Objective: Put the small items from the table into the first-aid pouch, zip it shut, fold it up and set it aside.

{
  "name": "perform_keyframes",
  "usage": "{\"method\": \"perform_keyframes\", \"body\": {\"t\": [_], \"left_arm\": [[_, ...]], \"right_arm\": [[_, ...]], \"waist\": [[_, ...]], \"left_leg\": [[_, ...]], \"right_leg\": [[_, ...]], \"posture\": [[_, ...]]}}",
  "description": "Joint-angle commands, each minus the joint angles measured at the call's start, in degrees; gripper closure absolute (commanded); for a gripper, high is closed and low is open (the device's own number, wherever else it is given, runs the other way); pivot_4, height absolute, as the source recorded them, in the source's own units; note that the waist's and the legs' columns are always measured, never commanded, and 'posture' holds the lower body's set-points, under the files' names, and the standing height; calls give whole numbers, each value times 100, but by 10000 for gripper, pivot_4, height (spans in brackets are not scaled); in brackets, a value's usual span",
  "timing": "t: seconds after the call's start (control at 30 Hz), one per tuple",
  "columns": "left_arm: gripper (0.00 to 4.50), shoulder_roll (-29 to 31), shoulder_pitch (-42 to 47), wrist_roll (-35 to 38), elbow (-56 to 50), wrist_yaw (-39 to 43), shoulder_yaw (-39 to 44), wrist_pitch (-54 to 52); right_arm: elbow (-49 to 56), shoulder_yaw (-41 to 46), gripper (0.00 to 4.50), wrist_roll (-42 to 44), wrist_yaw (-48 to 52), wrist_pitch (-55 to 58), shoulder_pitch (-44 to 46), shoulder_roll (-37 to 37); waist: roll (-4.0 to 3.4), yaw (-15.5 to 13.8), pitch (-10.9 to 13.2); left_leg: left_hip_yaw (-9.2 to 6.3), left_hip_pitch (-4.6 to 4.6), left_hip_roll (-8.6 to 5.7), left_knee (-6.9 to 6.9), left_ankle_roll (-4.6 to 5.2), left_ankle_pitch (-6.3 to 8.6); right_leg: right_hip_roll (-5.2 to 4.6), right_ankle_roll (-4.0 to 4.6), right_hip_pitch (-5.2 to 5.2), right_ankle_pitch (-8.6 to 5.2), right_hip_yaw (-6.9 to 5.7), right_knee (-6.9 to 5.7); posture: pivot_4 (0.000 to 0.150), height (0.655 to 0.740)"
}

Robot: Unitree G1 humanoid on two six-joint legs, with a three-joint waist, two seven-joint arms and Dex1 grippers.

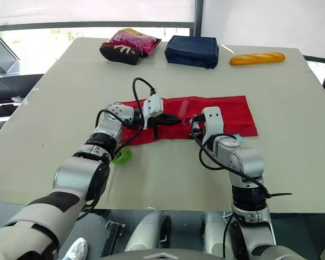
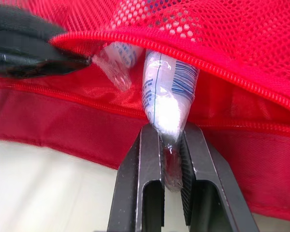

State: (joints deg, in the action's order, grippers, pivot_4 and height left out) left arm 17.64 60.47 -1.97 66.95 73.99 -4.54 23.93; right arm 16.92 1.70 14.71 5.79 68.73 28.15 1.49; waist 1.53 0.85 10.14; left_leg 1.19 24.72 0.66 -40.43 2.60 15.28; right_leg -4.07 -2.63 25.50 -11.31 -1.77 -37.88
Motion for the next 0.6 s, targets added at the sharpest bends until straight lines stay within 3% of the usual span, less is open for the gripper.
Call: {"method": "perform_keyframes", "body": {"t": [0.03,0.6], "left_arm": [[45000,-46,-34,154,-219,135,53,76],[45000,-192,-116,231,-450,331,4,35]], "right_arm": [[-57,254,44643,-6,-290,-331,295,269],[-1824,53,44643,-210,-466,-1554,1195,634]], "waist": [[0,1,0],[-2,19,1]], "left_leg": [[1,0,0,0,0,0],[3,1,0,3,0,0]], "right_leg": [[0,0,0,0,0,0],[0,0,4,0,3,1]], "posture": [[1500,7164],[1500,7164]]}}
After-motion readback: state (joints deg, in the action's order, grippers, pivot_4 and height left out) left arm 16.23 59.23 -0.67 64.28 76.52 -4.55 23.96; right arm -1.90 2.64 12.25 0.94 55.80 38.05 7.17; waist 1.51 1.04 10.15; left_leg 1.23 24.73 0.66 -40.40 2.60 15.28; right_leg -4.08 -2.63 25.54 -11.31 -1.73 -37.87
